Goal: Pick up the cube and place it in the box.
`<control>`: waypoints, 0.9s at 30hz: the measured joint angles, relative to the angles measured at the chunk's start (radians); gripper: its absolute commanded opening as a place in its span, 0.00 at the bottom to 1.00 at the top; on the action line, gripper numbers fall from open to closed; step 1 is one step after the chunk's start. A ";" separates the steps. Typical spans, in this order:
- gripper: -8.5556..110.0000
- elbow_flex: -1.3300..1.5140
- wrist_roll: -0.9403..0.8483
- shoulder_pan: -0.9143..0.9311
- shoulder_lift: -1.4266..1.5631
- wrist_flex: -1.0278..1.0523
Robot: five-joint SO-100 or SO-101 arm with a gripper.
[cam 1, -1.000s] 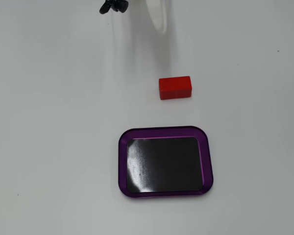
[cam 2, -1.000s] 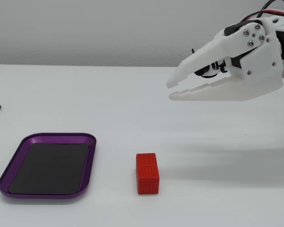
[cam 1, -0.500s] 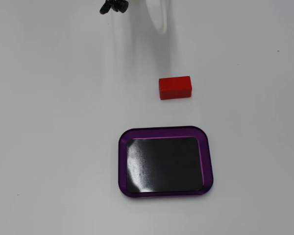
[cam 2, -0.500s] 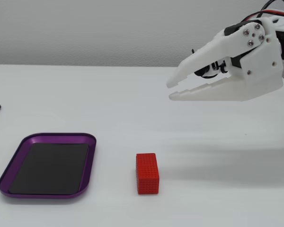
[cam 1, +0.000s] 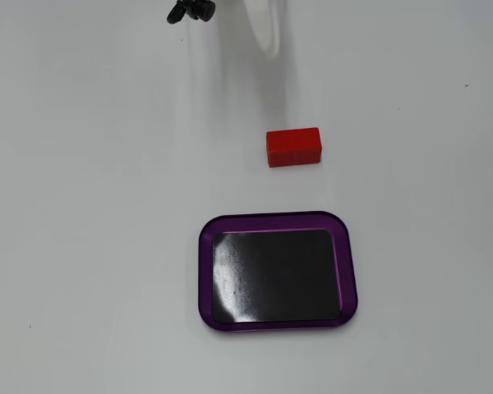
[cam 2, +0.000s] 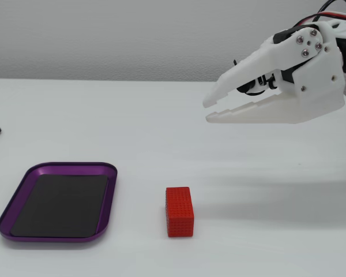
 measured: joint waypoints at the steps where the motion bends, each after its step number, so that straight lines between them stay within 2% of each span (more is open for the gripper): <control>1: 0.09 -0.012 -0.011 0.000 -0.003 0.000; 9: 0.09 -0.149 -0.038 0.094 -0.178 -0.003; 18: 0.09 -0.552 -0.038 0.092 -0.721 0.040; 27: 0.29 -0.887 -0.038 0.107 -1.161 0.213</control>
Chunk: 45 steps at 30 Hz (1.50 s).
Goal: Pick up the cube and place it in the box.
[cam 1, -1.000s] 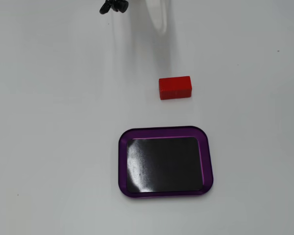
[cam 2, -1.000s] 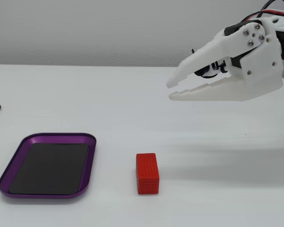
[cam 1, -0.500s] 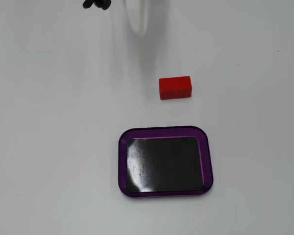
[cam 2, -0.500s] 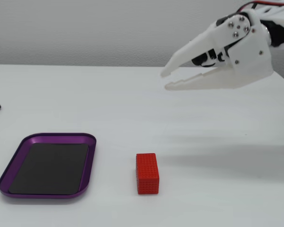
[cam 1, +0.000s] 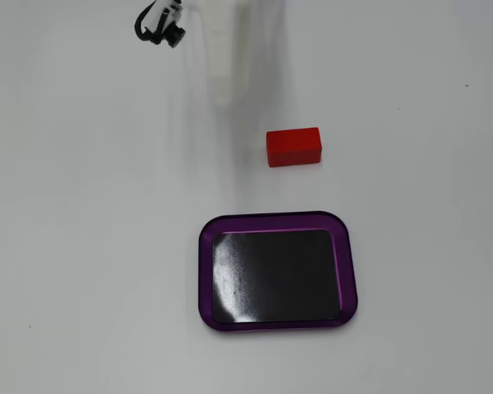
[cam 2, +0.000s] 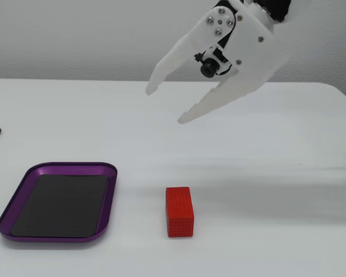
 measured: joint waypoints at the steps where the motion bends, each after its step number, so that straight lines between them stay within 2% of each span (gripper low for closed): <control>1: 0.30 -0.021 0.000 0.000 -0.032 0.017; 11: 0.32 -0.069 0.000 -0.014 -0.244 0.048; 19: 0.32 -0.069 0.000 -0.199 -0.295 0.048; 24: 0.32 -0.051 0.000 -0.255 -0.296 0.044; 38: 0.32 0.129 -0.002 -0.261 -0.296 -0.161; 45: 0.32 0.133 -0.032 -0.155 -0.296 -0.192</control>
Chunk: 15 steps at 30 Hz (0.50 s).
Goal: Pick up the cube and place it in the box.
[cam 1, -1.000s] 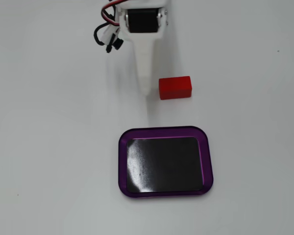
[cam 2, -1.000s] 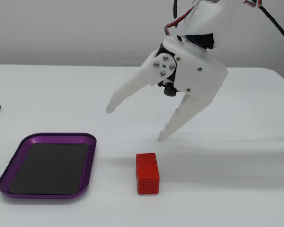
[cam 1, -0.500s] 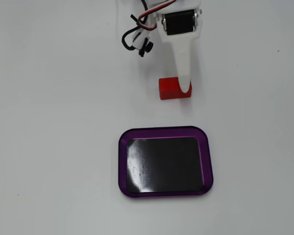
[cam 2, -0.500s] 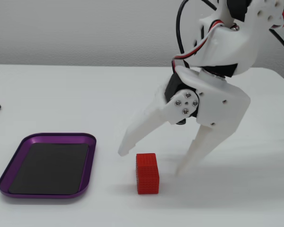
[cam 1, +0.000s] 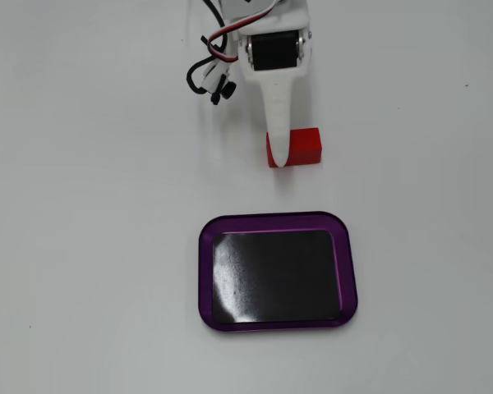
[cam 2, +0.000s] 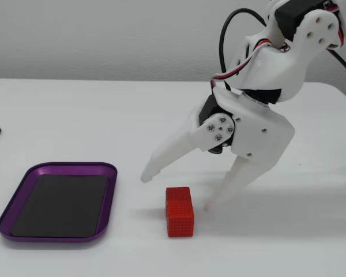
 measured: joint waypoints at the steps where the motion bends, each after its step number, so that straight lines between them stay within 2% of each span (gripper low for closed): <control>1: 0.32 0.000 -0.011 0.005 -0.002 -0.009; 7: 0.31 0.000 -0.023 0.009 -0.002 -0.015; 15: 0.19 0.000 -0.025 0.008 -0.002 -0.018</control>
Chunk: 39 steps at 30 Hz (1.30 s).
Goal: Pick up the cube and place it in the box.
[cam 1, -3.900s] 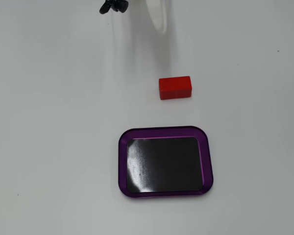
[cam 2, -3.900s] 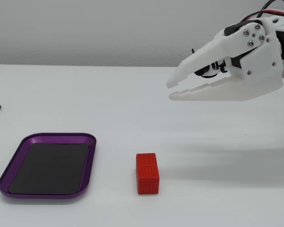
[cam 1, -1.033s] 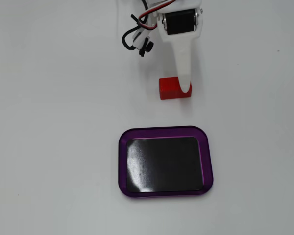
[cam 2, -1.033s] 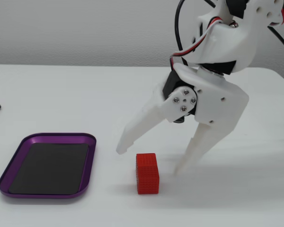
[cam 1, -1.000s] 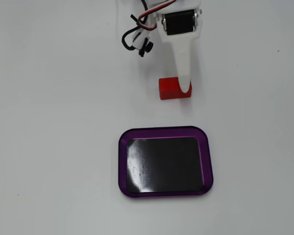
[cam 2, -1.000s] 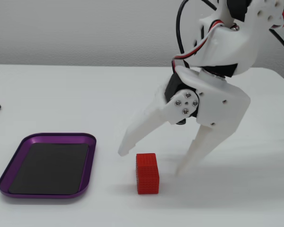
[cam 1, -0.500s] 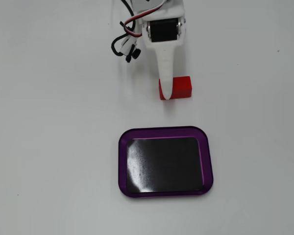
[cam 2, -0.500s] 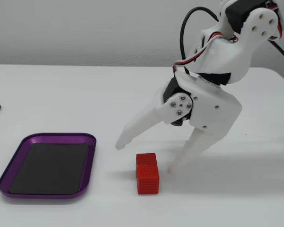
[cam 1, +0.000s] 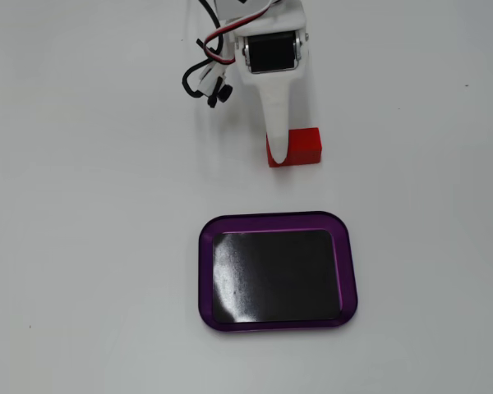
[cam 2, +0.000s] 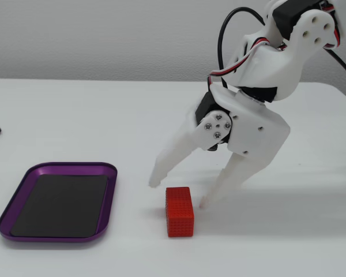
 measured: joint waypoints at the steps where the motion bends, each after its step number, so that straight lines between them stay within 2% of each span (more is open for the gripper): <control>1: 0.19 0.000 0.000 0.000 0.000 0.000; 23: 0.19 0.000 0.000 0.000 -0.002 -0.032; 30: 0.19 -0.012 0.000 0.002 -0.140 -0.064; 33: 0.18 -0.015 0.000 -0.005 -0.195 -0.071; 39: 0.08 -0.018 0.000 -0.005 -0.225 -0.071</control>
